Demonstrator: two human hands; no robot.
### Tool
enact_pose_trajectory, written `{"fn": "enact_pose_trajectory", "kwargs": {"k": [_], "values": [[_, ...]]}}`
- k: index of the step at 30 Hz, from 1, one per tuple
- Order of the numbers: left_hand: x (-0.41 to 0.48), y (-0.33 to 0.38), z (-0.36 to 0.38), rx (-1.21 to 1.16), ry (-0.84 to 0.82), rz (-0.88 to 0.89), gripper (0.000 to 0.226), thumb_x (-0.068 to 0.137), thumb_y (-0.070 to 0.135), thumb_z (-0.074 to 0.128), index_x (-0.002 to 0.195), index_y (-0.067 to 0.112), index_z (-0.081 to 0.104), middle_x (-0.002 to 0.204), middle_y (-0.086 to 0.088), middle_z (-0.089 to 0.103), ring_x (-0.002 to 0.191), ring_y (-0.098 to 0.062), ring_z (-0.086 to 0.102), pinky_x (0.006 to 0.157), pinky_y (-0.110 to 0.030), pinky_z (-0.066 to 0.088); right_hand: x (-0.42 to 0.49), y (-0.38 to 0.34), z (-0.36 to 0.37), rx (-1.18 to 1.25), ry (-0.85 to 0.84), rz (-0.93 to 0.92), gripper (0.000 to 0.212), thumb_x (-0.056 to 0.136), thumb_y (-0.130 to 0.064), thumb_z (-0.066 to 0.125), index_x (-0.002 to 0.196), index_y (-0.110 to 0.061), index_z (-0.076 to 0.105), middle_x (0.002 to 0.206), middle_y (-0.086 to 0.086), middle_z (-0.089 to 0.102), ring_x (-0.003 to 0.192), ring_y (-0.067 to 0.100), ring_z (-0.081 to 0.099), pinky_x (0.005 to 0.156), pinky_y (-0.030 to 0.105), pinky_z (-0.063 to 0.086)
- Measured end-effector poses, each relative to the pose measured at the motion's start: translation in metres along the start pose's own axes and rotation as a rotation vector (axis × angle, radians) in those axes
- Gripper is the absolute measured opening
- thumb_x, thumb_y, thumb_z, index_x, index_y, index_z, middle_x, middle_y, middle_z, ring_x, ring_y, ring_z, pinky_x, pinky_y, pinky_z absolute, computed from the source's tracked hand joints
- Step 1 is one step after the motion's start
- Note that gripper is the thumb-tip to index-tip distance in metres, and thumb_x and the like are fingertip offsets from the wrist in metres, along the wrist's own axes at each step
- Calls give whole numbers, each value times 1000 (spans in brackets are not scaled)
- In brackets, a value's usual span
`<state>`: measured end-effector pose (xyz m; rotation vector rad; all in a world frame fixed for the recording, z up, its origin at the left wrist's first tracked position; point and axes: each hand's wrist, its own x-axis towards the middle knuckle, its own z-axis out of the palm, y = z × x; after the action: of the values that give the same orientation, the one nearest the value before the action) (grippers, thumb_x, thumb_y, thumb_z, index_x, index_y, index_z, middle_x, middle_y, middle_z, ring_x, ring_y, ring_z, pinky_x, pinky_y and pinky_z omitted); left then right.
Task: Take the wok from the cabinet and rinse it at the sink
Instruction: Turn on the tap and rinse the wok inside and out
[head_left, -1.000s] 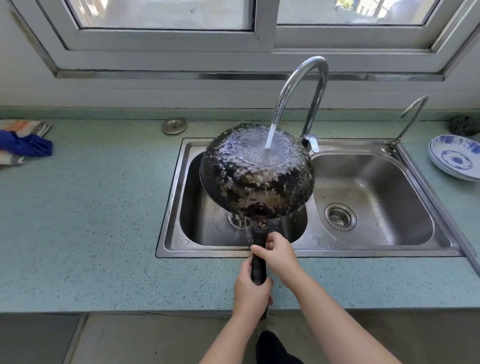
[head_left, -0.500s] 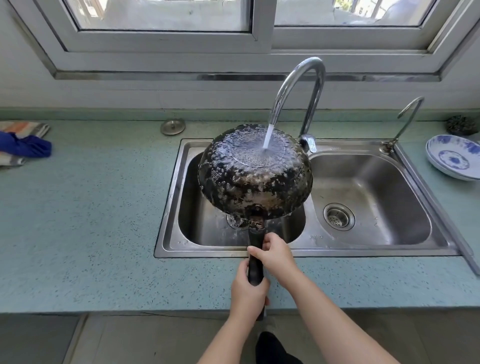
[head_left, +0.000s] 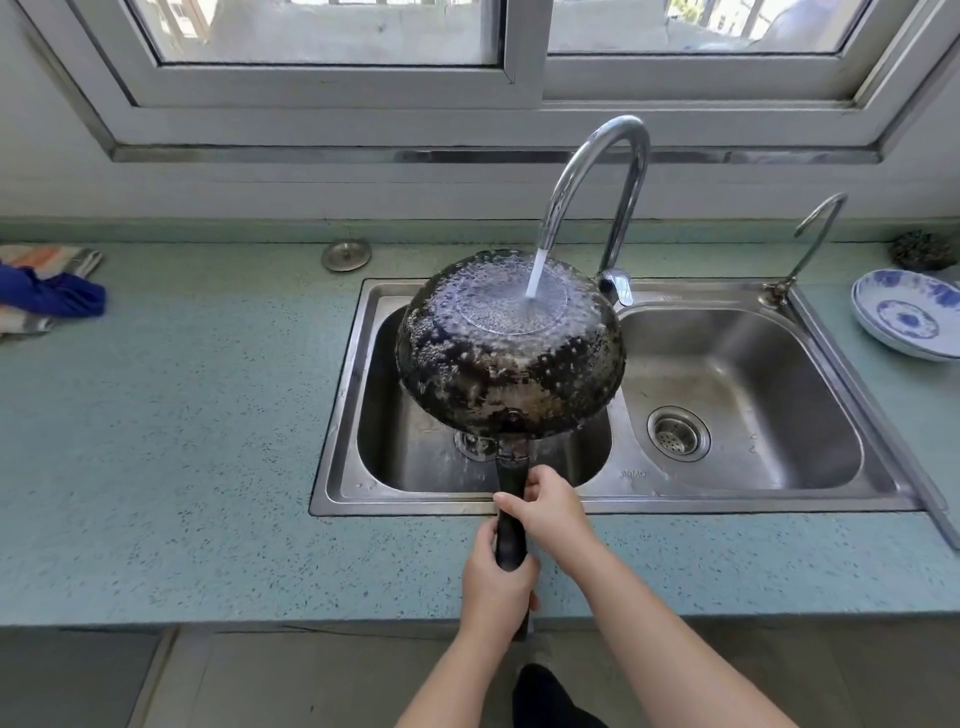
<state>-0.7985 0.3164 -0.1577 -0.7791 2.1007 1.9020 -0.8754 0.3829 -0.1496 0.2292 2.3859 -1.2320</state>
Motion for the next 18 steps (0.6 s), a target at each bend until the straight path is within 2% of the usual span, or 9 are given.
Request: {"fn": "enact_pose_trajectory", "kwargs": {"k": [12, 18], "values": [[-2, 2, -1, 6, 4, 18, 33, 82, 3, 56, 85, 35, 51, 72, -1, 59, 32, -4, 50, 36, -19, 40, -1, -2, 0, 13, 2, -15, 40, 83, -27, 66, 115, -8, 51, 98, -2, 53, 94, 15, 52, 86, 31, 47], [-2, 3, 0, 7, 18, 17, 31, 83, 2, 56, 83, 32, 51, 70, -2, 58, 29, -5, 48, 33, -20, 39, 1, 0, 1, 30, 4, -5, 36, 80, -27, 69, 108, -9, 54, 98, 2, 61, 95, 20, 60, 85, 34, 51]]}}
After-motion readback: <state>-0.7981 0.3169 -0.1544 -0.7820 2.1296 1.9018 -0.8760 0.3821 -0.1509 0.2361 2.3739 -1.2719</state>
